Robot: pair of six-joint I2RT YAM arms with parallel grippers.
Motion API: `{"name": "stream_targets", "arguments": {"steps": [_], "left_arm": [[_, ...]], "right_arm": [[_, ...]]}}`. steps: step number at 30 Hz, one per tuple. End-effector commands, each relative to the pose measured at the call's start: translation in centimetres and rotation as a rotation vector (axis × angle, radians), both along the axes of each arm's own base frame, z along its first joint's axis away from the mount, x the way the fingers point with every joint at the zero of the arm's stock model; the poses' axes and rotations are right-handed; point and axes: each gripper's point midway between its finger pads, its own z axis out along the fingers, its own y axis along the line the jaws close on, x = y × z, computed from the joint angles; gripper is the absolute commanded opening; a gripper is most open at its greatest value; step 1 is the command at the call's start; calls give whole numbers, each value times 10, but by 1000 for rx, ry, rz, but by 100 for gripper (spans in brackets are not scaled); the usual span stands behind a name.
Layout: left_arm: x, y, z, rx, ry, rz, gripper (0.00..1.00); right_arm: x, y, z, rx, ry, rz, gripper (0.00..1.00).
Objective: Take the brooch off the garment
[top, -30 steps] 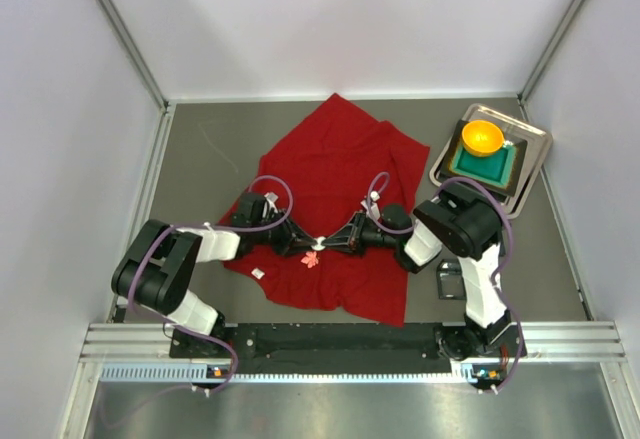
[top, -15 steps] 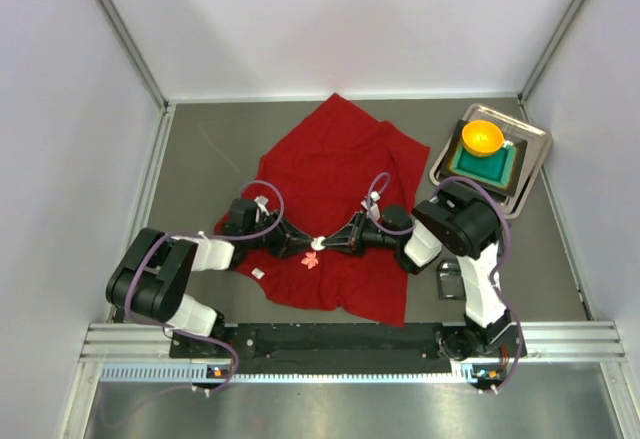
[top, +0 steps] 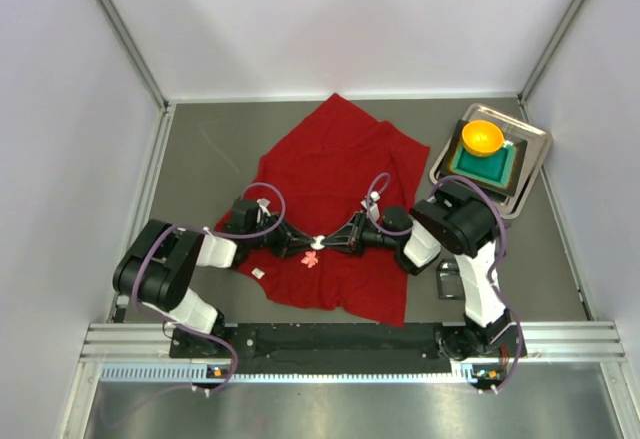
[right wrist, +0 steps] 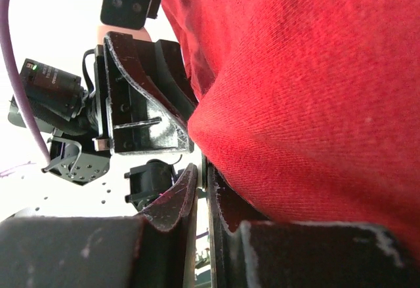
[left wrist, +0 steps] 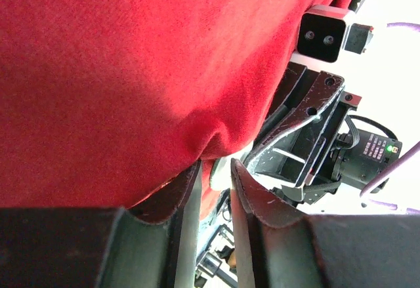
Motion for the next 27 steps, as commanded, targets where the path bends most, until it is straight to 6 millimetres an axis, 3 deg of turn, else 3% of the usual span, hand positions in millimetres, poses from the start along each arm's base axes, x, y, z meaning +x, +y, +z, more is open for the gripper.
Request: {"name": "stream_targets", "arguments": {"steps": [1,6,11,20,22,26,27], "left_arm": [[5,-6,11,-58,-31,-17,29],[6,-5,11,-55,-40,-9,27],[10,-4,15,-31,-81,-7,7],[11,2,11,64,-115,-54,0],[11,4,11,103,-149,-83,0],[11,9,9,165,-166,-108,0],[11,10,9,176,-169,-112,0]], "right_arm": [[-3,2,-6,4,45,-1,0],[-4,4,-8,3,49,6,0],[-6,4,-8,3,48,11,0],[-5,3,-14,-80,41,21,0],[-1,5,-13,-110,16,22,5],[8,6,-10,-184,-15,15,26],[6,4,-15,-229,-11,29,28]]}}
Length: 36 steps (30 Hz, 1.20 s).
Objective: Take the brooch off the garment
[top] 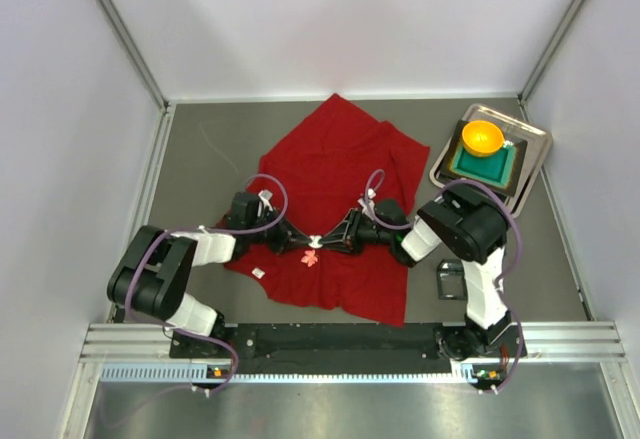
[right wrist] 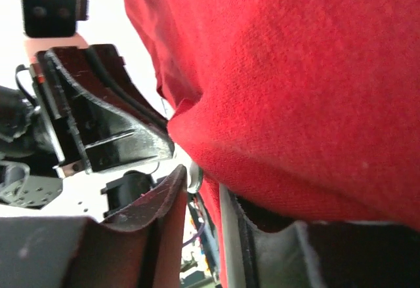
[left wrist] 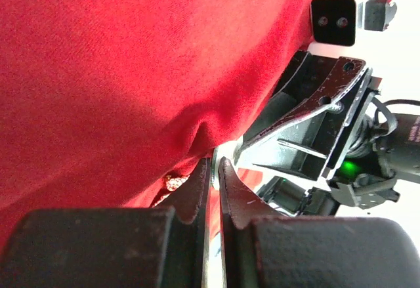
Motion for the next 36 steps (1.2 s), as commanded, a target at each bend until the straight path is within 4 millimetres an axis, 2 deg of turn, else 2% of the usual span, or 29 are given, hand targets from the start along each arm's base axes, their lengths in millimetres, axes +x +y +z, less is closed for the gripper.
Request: {"name": "stream_targets", "arguments": {"steps": [1,5,8,15,19,26,36], "left_arm": [[7,6,8,86,-99,-46,0],[7,5,5,101,-100,-65,0],[7,2,5,90,-106,-74,0],[10,-4,11,52,-132,-65,0],[11,-5,13,45,-137,-62,0],[9,-7,13,36,-139,-70,0],[8,-10,16,61,-178,-117,0]], "right_arm": [[5,4,-2,-130,-44,26,29],[9,9,1,-177,-64,36,39],[9,13,4,-173,-74,43,40],[7,19,3,-172,-68,54,36],[7,21,4,-169,-71,59,30],[4,23,5,-155,-70,65,34],[5,21,-3,-205,-65,70,33]]}}
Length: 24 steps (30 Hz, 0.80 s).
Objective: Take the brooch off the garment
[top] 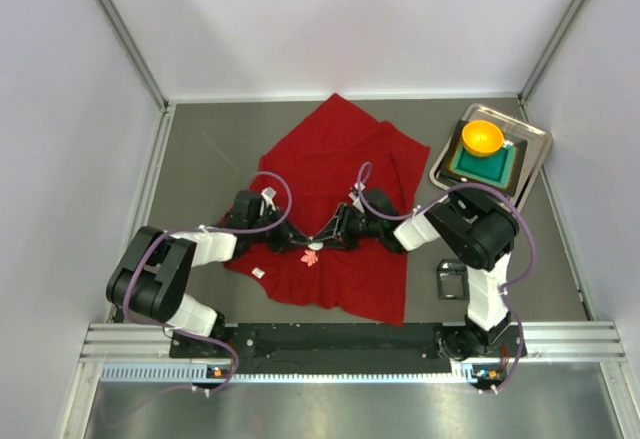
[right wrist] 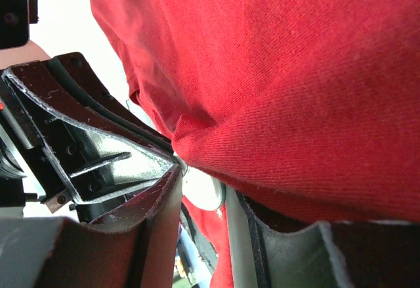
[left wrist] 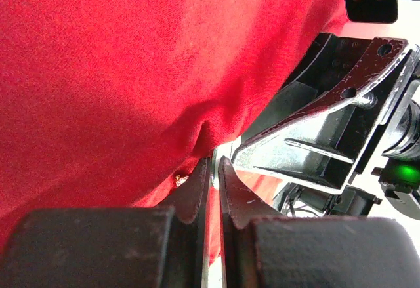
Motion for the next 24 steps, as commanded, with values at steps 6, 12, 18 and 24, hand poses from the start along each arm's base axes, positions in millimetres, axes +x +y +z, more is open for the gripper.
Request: {"name": "stream_targets", "arguments": {"steps": [6,12,18,24], "left_arm": [[9,-13,20,-11,-128,-69,0],[10,-14,25,-16,-147,-71,0],[13,-17,29,-18,-171,-80,0],[14,-21,35,-17,-198,-94,0]], "right_arm": [[-2,6,-5,-73,-29,34,29],[-3,4,-8,-107,-34,40,22],[-3,3,-7,-161,-54,55,17],[-4,3,-9,-200,-70,68,9]]}}
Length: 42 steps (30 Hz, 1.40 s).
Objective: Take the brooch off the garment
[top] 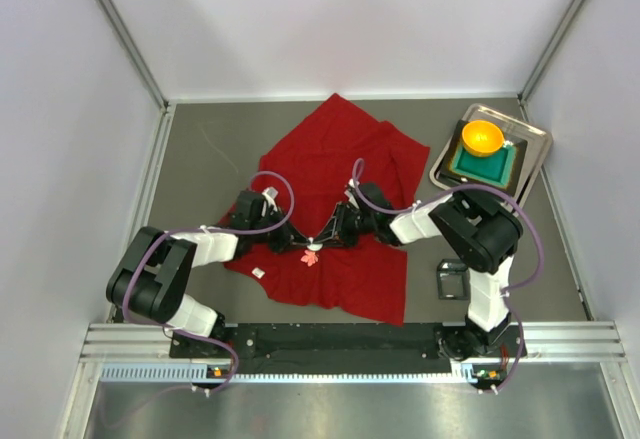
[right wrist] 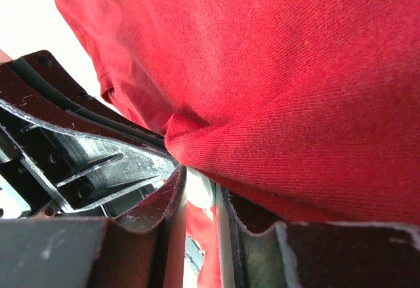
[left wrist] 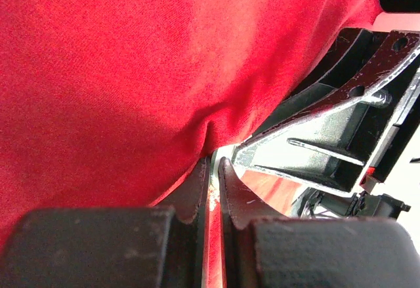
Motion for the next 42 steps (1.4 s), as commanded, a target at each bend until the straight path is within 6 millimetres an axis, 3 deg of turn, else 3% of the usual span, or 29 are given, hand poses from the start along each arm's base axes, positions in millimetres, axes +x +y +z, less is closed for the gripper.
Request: {"name": "stream_targets", "arguments": {"steps": [1,11,29,34,35,38,42], "left_arm": [[14,-21,40,-65,-145,-68,0],[9,-11,23,25,-97,-68,0],[8,-4,0,107,-54,-102,0],[8,-4,1,105,-65,-104,0],[8,-5,2,102,-65,-104,0],[7,-5,4,93,-70,-106,0],[7,-7,8,81,-73,-106,0]], "right_arm": [[-3,4,-3,-79,-55,17,6],[-6,9,2,18,-41,6,0],[-5,2,8,131,-31,-19,0],[-2,3,17,140,-50,-33,14],[-2,3,21,137,-49,-37,22],[4,4,28,127,-60,-57,33],[4,5,26,64,-42,-62,40]]}}
